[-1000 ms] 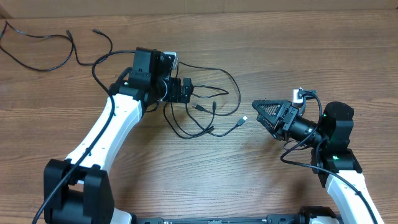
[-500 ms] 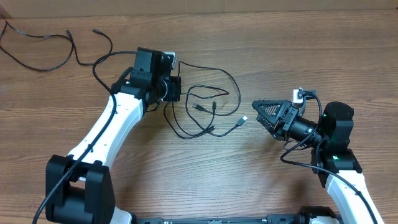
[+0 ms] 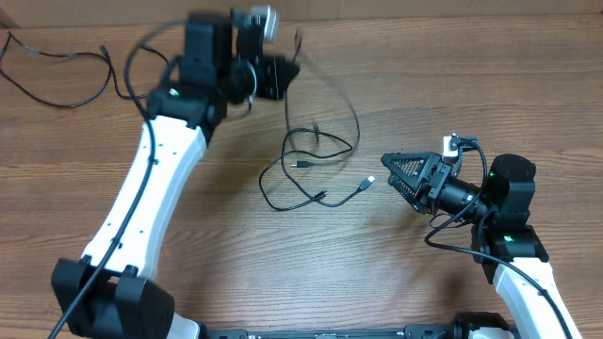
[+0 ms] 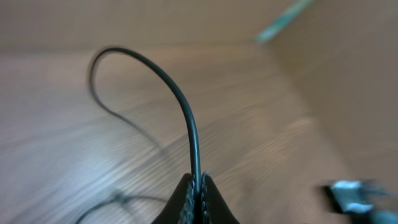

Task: Untangle cables
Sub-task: 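Grasp a black cable from the pile and lift it upward, then pull the left gripper with the cable leftward and lay it down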

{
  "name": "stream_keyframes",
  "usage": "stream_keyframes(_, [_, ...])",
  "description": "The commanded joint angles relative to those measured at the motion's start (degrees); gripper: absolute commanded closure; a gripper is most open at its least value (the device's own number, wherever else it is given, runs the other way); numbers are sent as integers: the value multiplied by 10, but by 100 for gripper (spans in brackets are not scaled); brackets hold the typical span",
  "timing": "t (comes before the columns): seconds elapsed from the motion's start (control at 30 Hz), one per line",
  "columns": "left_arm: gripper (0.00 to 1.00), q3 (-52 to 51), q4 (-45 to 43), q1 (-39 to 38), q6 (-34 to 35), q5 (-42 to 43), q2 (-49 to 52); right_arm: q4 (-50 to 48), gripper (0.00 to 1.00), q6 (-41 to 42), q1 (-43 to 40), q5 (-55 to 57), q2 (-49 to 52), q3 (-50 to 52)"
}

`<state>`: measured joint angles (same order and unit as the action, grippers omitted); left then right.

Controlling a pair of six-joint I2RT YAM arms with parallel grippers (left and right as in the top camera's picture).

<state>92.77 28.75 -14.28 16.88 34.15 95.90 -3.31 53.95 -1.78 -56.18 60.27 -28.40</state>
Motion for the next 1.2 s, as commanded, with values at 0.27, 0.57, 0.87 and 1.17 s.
stream_keyframes(0.27, [96, 224, -9, -1, 68, 184, -20, 0, 0, -5, -1, -4, -4, -5])
stream_keyframes(0.57, [96, 305, -138, 3, 185, 210, -20, 0, 0, -5, -1, -5, -4, -5])
stream_keyframes(0.87, [96, 308, -214, 50, 230, 177, -19, 0, 0, -5, -1, -13, -4, -5])
stream_keyframes(1.17, [96, 308, -185, 120, 255, 132, -19, 0, 0, -18, -1, -13, -4, -5])
